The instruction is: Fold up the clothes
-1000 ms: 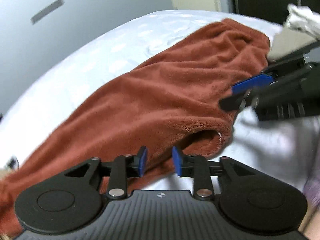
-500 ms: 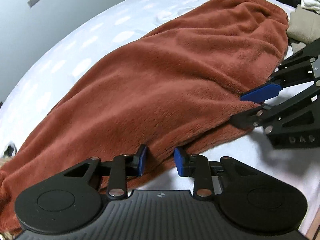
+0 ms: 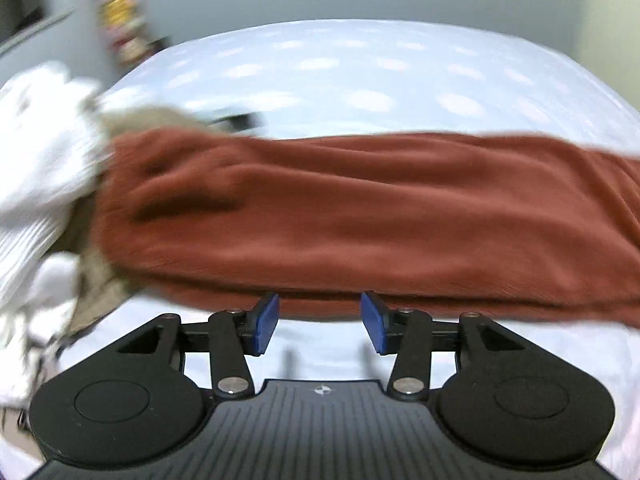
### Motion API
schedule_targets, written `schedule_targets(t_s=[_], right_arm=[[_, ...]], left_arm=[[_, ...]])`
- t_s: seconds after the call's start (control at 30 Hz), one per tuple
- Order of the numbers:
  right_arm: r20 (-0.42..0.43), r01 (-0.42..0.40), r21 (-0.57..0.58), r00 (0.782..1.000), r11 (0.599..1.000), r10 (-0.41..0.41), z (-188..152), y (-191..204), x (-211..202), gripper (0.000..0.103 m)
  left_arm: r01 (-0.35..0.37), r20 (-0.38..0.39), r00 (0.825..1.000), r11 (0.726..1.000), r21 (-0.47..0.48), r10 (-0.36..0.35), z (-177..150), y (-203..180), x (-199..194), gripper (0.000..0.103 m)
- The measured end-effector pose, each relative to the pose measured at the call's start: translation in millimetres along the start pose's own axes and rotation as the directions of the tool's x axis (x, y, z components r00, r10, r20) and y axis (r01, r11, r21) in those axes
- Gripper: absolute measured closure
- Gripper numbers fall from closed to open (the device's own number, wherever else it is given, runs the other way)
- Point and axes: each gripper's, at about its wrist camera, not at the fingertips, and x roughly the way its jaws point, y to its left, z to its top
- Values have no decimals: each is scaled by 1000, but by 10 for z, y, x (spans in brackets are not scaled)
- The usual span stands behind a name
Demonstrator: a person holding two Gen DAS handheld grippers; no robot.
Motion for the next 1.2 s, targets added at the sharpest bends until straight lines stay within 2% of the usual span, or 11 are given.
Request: schedule_targets(t_s=[0.1, 0.17, 0.27, 0.37, 0.47, 0.67, 0.73, 0.8, 0.87, 1.0, 1.2], right_arm=[[-9, 19, -10, 1000, 1000, -20, 0, 28, 28, 49], [-12, 31, -8, 999, 999, -31, -4, 27, 35, 49], [-17, 41, -10, 999, 999, -41, -11, 24, 50, 49], [-27, 49, -25, 998, 998, -50, -21, 42, 84, 49], [-40, 53, -64, 998, 997, -55, -26, 98, 136, 50], [-67, 62, -118, 995, 991, -70, -57, 172, 204, 50], [-79, 66, -113, 994, 991, -75, -59, 162, 225, 50], [-86, 68, -106, 993, 992, -77, -59, 148, 238, 50], [-83, 69, -102, 994, 992, -78, -58, 142, 232, 50], [-76, 75, -105, 994, 992, -83, -64, 144, 214, 50], [-62, 72, -83, 995, 994, -78, -53, 133, 177, 50]], left_arm=[[-36, 8, 999, 993, -116, 37, 52, 398, 50, 58], [-68, 19, 997, 978, -199, 73, 98, 640, 90, 57], [-88, 30, 994, 923, -373, 107, 109, 1034, 160, 55], [-63, 24, 996, 871, -488, 85, 108, 1309, 319, 53], [-62, 2, 997, 856, -514, 73, 119, 1425, 511, 53], [-56, 12, 997, 863, -502, 71, 186, 1443, 722, 51], [-63, 21, 996, 872, -486, 83, 222, 1416, 741, 53], [-43, 42, 996, 873, -485, 73, 234, 1411, 711, 71], [-19, 68, 996, 872, -488, 60, 237, 1408, 657, 78], [-32, 142, 985, 917, -397, 96, 298, 1192, 330, 84], [60, 256, 967, 961, -270, 11, 630, 751, -272, 85]])
